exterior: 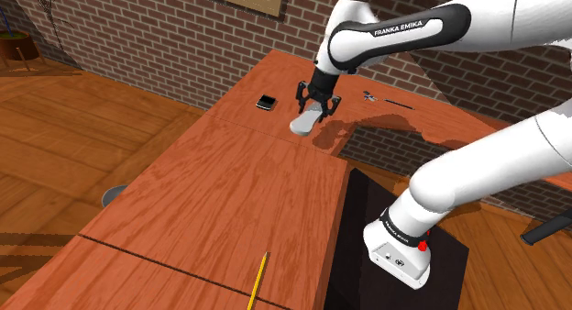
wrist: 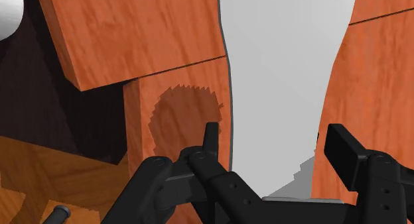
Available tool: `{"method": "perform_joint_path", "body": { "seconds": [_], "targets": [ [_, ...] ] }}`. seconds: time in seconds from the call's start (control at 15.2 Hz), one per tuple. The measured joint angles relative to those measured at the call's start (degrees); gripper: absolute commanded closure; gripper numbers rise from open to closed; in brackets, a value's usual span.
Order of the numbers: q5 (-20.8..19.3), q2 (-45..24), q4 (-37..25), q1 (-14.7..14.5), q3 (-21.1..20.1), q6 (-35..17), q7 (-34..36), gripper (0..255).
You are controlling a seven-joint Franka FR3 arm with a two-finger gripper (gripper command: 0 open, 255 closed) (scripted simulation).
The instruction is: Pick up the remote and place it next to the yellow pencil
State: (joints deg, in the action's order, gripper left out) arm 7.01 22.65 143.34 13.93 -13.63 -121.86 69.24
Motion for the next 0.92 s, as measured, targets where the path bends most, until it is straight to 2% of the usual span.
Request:
{"method": "perform_joint_path", "body": {
  "seconds": [0.53,0.92],
  "targets": [
    [4.32,2.48,1.05,-5.87,-8.36,0.52,11.17,255],
    [6.54,1.08,-1.23,-9.39,-15.23,0.48,20.23,255]
  ]
}}
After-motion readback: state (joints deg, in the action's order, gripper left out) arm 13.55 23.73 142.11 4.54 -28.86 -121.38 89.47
